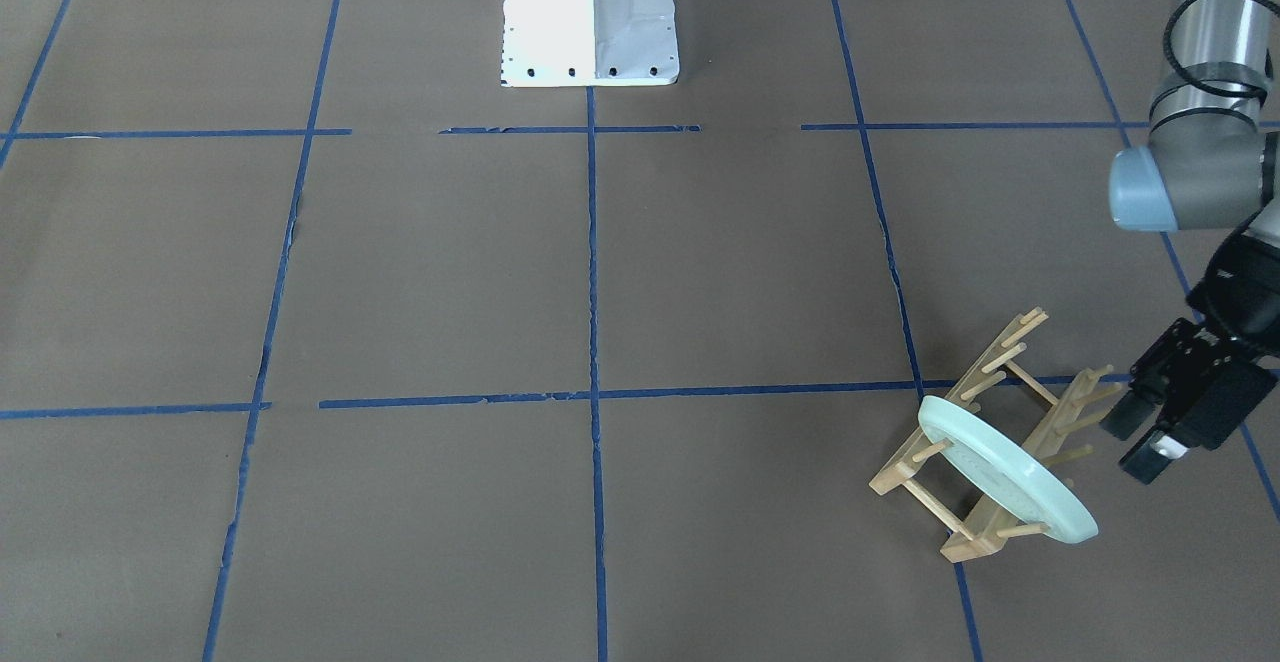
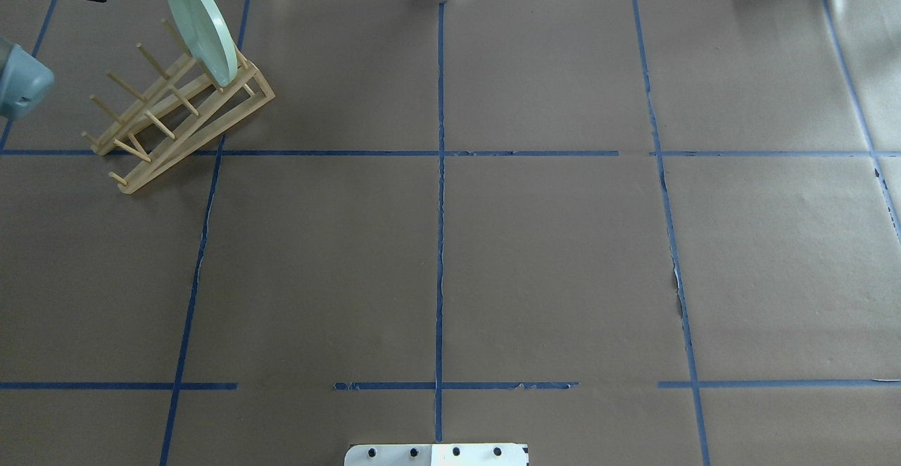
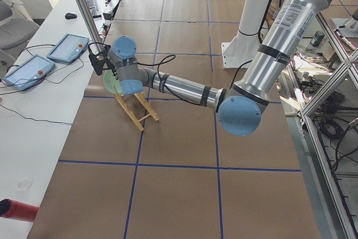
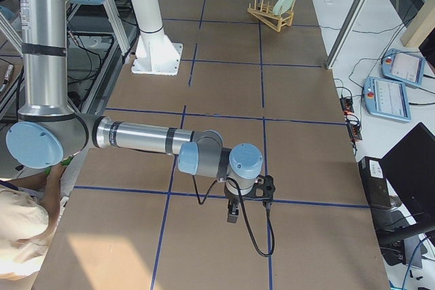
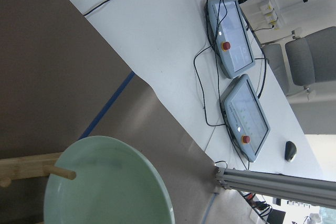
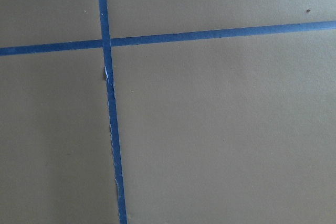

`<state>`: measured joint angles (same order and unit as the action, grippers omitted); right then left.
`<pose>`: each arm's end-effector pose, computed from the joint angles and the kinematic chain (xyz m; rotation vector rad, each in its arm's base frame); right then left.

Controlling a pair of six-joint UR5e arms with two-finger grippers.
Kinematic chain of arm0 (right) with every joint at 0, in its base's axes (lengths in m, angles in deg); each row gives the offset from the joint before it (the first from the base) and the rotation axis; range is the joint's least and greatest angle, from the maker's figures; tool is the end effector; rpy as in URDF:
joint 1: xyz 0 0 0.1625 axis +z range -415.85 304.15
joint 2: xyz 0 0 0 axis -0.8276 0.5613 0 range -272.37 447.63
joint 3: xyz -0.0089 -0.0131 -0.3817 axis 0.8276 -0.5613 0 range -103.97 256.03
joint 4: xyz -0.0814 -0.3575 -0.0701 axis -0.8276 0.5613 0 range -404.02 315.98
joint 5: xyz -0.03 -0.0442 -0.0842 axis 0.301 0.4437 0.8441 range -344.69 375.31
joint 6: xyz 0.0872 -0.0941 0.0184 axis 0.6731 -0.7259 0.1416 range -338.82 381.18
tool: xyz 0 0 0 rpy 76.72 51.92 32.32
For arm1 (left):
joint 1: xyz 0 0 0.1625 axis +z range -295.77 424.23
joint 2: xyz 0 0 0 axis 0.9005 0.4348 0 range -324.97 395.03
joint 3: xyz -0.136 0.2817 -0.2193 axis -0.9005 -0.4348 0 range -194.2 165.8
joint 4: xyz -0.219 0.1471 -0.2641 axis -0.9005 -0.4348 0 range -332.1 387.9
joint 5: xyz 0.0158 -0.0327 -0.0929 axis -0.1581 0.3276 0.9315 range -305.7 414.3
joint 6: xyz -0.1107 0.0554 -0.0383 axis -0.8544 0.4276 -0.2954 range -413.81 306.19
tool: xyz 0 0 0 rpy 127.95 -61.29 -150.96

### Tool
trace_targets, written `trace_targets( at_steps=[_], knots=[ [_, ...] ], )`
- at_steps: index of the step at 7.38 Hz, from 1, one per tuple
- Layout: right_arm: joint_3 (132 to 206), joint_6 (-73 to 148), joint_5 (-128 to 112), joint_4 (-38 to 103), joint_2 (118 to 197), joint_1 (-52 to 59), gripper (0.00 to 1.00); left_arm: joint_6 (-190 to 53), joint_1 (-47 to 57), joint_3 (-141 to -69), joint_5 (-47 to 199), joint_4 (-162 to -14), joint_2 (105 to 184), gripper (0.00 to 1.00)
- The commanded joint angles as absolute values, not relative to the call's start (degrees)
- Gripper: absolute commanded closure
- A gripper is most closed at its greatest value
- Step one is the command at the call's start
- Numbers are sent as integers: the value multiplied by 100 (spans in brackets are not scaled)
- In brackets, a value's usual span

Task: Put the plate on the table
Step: 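Reach the left gripper to the pale green plate in the wooden rack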

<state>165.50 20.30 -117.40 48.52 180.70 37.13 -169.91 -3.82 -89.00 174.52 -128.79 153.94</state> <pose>0.0669 -0.4135 0.6711 -0.0773 -0.7479 0.0749 0.1801 -0.6288 0.3346 0.0851 1.4985 -0.9761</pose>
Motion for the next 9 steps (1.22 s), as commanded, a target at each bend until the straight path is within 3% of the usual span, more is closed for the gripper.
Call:
trace_targets(
  at_steps=[1, 3, 6, 9],
  knots=[
    [16550, 2030, -11740, 4853, 18070, 3713, 0, -17352, -99, -8654, 17032, -12986, 15509, 8],
    [16550, 2030, -11740, 4853, 18070, 3713, 0, -17360, -20, -8522, 16918, -12986, 15518, 37],
    [16550, 2030, -11740, 4853, 18070, 3713, 0, -17352, -28, -8530, 16926, -12986, 15509, 100],
    [16550, 2030, -11740, 4853, 18070, 3713, 0, -17369, -457, -9002, 17023, -12977, 15518, 100]
  ],
)
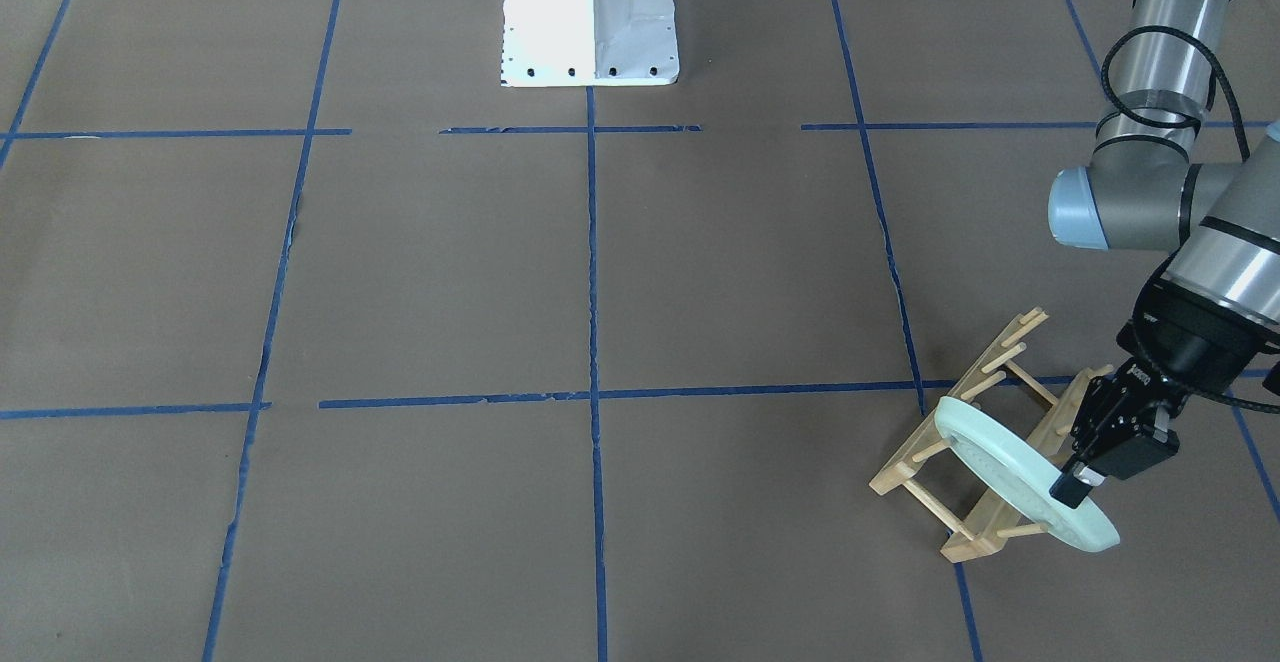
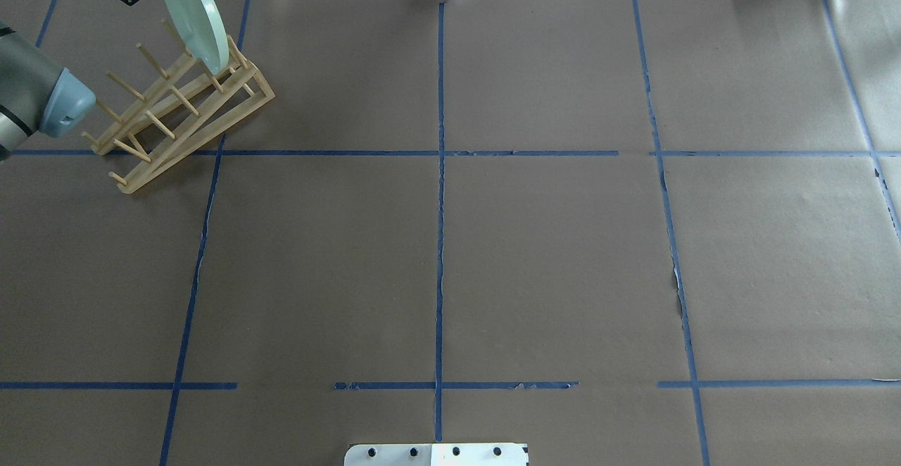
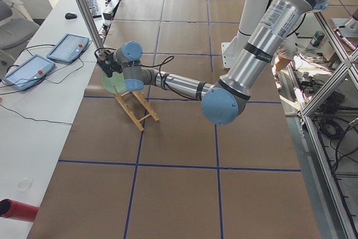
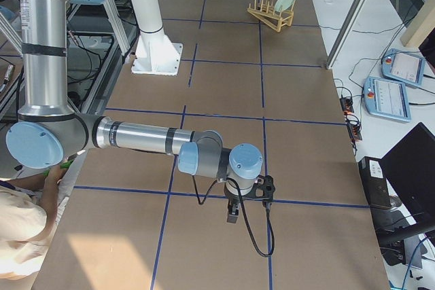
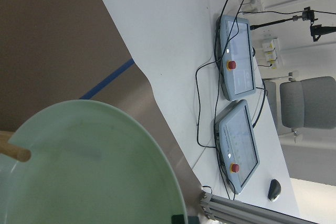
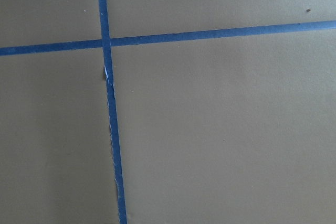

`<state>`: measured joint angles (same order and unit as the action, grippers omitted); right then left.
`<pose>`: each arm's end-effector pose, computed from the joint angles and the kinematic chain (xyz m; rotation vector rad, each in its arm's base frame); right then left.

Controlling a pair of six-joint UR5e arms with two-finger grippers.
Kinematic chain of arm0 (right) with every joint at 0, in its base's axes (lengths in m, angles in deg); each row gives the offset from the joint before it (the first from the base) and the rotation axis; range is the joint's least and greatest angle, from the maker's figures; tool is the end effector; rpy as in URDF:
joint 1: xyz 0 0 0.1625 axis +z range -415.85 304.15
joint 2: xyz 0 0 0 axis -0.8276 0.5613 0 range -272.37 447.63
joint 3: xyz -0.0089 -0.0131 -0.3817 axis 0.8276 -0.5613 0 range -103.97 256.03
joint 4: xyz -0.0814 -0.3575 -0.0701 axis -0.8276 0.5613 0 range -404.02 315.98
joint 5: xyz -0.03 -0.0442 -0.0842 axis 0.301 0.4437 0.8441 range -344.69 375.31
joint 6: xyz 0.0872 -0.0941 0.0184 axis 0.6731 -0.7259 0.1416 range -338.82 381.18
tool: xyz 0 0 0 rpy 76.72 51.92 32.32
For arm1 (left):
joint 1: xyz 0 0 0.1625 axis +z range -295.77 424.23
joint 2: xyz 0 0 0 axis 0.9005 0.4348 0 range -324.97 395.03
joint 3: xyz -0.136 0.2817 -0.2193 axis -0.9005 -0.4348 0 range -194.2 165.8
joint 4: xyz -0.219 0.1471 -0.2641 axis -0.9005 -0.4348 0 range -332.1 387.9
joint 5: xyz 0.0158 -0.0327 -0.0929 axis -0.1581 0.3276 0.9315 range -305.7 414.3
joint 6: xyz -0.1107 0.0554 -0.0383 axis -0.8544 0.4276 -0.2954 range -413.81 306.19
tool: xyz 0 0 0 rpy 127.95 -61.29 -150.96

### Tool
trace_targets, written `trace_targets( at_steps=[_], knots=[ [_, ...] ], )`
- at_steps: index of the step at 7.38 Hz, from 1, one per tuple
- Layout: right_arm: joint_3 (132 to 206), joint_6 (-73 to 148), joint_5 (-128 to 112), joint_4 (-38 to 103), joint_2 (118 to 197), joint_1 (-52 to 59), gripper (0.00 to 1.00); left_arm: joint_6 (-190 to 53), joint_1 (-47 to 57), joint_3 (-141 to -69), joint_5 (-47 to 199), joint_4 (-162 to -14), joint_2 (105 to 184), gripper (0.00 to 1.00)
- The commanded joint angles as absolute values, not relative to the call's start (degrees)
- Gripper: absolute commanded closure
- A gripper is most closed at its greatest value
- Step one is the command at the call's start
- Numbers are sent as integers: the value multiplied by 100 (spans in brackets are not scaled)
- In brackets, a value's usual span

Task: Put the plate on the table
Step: 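Reach the left gripper to the pale green plate in the wooden rack, then grasp the plate rim with the left gripper and lift it from the rack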

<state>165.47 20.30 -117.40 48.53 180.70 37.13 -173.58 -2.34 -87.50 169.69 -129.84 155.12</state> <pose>0.0669 -0.4134 0.6714 -0.0779 -0.7479 0.0751 0.1919 -0.6381 0.3318 0.0969 1.5172 -1.0591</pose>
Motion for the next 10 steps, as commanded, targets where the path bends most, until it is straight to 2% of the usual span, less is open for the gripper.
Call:
trace_targets(
  at_steps=[1, 2, 4, 5, 6, 7, 8, 10],
  knots=[
    [16541, 2030, -11740, 4853, 18070, 3713, 0, -17474, -702, -9240, 17249, -12960, 15527, 100],
    [16550, 2030, -11740, 4853, 18070, 3713, 0, -17945, -748, -9599, 17278, -12951, 15544, 100],
    [16550, 2030, -11740, 4853, 18070, 3713, 0, -18231, -601, -9769, 17365, -12716, 15894, 100],
    [16550, 2030, -11740, 4853, 18070, 3713, 0, -18065, -356, -9830, 17723, -12070, 16096, 100],
    [16550, 2030, -11740, 4853, 18070, 3713, 0, -17507, -197, -10022, 17805, -11202, 16281, 100],
    [16550, 2030, -11740, 4853, 18070, 3713, 0, -16622, 362, -10442, 17736, -9723, 16448, 100],
    [16550, 2030, -11740, 4853, 18070, 3713, 0, -15796, 828, -10551, 17439, -8011, 16885, 100],
    [16550, 2030, -11740, 4853, 18070, 3713, 0, -15208, 2023, -10491, 16212, -6007, 17178, 100]
  ],
)
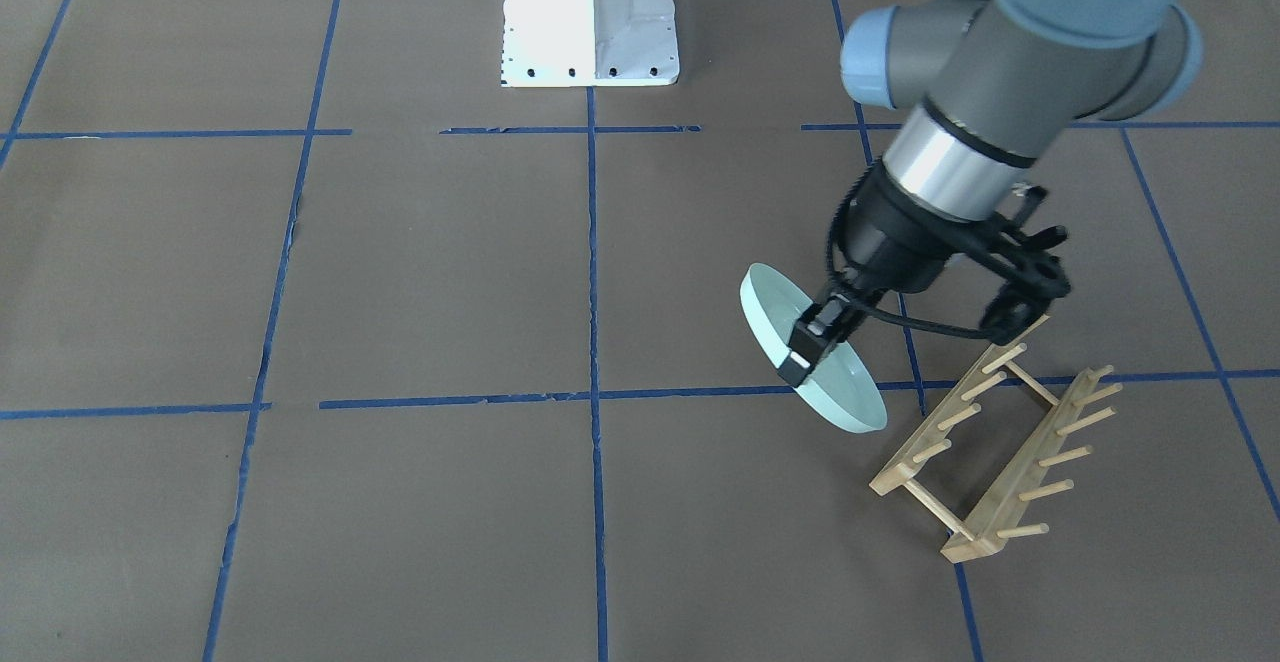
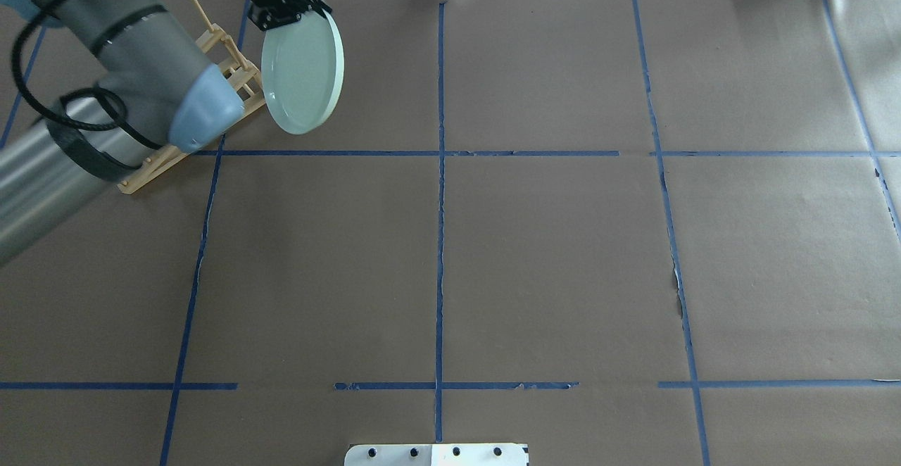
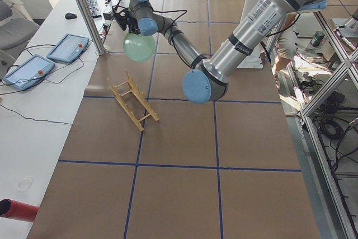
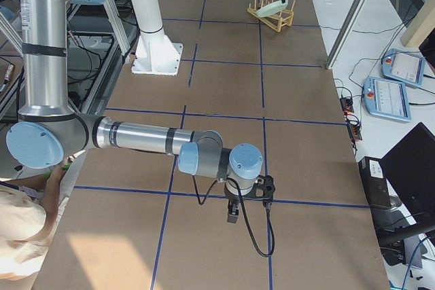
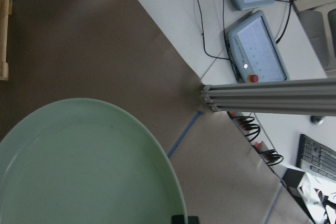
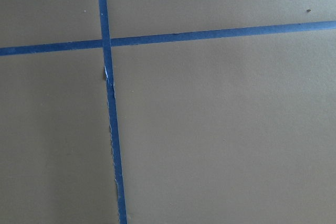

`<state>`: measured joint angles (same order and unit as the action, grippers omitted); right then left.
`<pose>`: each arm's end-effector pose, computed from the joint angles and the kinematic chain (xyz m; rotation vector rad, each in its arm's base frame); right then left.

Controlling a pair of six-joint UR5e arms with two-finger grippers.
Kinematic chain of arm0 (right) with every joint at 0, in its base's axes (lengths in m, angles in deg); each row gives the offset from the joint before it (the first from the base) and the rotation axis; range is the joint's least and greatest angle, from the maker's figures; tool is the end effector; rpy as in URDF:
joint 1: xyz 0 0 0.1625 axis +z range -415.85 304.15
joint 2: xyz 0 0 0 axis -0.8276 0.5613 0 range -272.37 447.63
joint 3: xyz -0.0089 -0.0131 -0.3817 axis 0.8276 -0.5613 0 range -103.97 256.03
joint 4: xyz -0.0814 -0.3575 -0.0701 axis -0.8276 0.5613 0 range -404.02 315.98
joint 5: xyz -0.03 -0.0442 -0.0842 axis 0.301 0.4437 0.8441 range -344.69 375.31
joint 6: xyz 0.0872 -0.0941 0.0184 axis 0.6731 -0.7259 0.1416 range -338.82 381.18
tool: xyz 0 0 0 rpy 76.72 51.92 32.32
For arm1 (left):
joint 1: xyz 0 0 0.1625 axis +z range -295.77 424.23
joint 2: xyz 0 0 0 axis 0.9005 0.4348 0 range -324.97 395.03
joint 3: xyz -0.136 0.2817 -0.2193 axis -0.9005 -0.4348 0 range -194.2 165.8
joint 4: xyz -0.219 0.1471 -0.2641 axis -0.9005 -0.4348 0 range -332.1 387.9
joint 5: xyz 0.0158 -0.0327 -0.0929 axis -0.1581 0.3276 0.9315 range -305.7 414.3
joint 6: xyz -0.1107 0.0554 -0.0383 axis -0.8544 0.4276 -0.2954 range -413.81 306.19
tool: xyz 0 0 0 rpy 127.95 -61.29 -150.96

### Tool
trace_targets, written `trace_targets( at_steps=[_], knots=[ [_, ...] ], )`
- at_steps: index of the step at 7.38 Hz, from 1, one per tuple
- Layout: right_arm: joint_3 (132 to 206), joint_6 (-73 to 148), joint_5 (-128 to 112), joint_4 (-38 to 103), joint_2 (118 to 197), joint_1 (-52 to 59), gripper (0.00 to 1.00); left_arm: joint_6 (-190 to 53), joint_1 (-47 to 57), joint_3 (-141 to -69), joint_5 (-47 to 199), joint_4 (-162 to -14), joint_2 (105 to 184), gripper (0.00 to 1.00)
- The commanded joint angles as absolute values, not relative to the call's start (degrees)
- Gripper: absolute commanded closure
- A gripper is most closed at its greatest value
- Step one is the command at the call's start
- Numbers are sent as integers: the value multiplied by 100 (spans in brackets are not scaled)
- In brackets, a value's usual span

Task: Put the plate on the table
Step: 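Grasp the plate rim with the left gripper and lift it from the rack, then carry the plate toward the robot and lower it flat onto the table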

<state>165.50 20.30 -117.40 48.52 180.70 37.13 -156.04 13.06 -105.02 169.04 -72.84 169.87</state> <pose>0.0669 -0.4135 0.6711 -0.0773 -0.7479 0.0749 0.3563 -0.5686 0.1661 -0.0521 1.0741 -0.7899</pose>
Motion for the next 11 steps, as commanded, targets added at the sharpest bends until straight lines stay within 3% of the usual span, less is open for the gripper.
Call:
trace_targets(
  at_steps=[1, 2, 5, 6, 7, 8, 10, 11],
  knots=[
    [16550, 2030, -11740, 4853, 18070, 3713, 0, -14911, 2594, -10377, 15797, -5207, 17188, 100],
    [16550, 2030, -11740, 4853, 18070, 3713, 0, -14560, 3035, -10263, 15558, -4486, 17266, 100],
    [16550, 2030, -11740, 4853, 18070, 3713, 0, -14513, 3706, -9822, 15213, -4469, 17232, 96],
    [16550, 2030, -11740, 4853, 18070, 3713, 0, -14504, 3707, -9866, 15213, -4478, 17197, 55],
    [16550, 2030, -11740, 4853, 18070, 3713, 0, -14495, 3707, -9892, 15213, -4531, 17144, 1],
    [16550, 2030, -11740, 4853, 18070, 3713, 0, -14495, 3629, -10197, 15213, -4844, 16987, 0],
    [16550, 2030, -11740, 4853, 18070, 3713, 0, -13185, 2728, -11687, 15422, -5679, 16111, 0],
    [16550, 2030, -11740, 4853, 18070, 3713, 0, -12298, 1896, -11773, 16381, -5778, 16011, 0]
  ],
)
